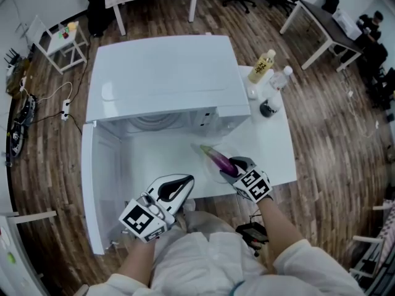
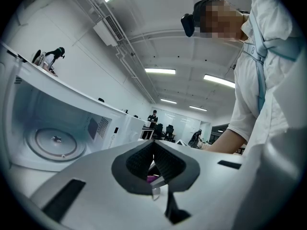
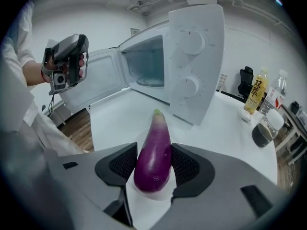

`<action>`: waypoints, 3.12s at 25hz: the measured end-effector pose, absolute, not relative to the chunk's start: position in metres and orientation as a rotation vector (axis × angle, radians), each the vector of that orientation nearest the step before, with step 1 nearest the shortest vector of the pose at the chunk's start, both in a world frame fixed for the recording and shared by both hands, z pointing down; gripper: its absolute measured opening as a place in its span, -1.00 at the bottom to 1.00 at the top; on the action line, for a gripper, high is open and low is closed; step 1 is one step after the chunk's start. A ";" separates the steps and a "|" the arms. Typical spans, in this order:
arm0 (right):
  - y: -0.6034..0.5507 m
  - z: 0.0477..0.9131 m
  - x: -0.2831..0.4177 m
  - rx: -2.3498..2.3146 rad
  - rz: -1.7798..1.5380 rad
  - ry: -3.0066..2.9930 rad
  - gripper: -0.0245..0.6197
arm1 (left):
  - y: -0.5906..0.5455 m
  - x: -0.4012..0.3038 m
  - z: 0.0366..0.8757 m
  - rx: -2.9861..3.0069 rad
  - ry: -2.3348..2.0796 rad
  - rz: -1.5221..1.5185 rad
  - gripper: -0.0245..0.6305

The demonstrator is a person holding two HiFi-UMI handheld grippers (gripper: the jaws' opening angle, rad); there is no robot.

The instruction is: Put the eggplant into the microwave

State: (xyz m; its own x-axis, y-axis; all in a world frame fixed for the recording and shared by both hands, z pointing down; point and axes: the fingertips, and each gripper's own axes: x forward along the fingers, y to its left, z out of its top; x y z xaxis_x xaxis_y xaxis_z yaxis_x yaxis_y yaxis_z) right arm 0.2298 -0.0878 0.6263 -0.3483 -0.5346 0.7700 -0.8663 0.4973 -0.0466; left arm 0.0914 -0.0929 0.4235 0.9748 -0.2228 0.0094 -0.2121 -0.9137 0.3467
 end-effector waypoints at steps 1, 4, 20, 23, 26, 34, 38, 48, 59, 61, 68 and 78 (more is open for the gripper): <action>-0.089 0.625 0.226 1.144 0.596 -2.040 -0.18 | -0.093 0.090 0.423 2.770 -0.319 -0.045 -0.92; -0.093 0.623 0.216 1.137 0.593 -2.061 -0.18 | -0.094 0.085 0.424 2.769 -0.332 -0.048 -0.92; -0.134 0.593 0.154 1.120 0.543 -2.179 -0.18 | -0.096 0.060 0.426 2.751 -0.380 -0.068 -0.92; -0.145 0.590 0.143 1.117 0.536 -2.189 -0.18 | -0.097 0.056 0.428 2.746 -0.385 -0.068 -0.92; -0.158 0.587 0.132 1.116 0.528 -2.201 -0.19 | -0.100 0.052 0.428 2.747 -0.396 -0.076 -0.92; -0.202 0.573 0.102 1.149 0.523 -2.250 -0.19 | -0.110 0.044 0.434 2.738 -0.422 -0.081 -0.92; -0.230 0.570 0.091 1.150 0.496 -2.243 -0.18 | -0.118 0.044 0.442 2.746 -0.447 -0.075 -0.92; -0.292 0.572 0.077 1.171 0.429 -2.210 -0.18 | -0.139 0.040 0.456 2.720 -0.500 -0.103 -0.92; -0.338 0.584 0.066 1.252 0.363 -2.186 -0.18 | -0.166 0.035 0.465 2.691 -0.579 -0.142 -0.92; -0.342 0.586 0.065 1.252 0.360 -2.187 -0.18 | -0.169 0.035 0.466 2.687 -0.588 -0.143 -0.92; -0.344 0.583 0.063 1.255 0.338 -2.183 -0.18 | -0.174 0.034 0.466 2.673 -0.601 -0.142 -0.92; -0.341 0.587 0.060 1.237 0.339 -2.204 -0.11 | -0.170 0.036 0.473 2.667 -0.572 -0.099 -0.92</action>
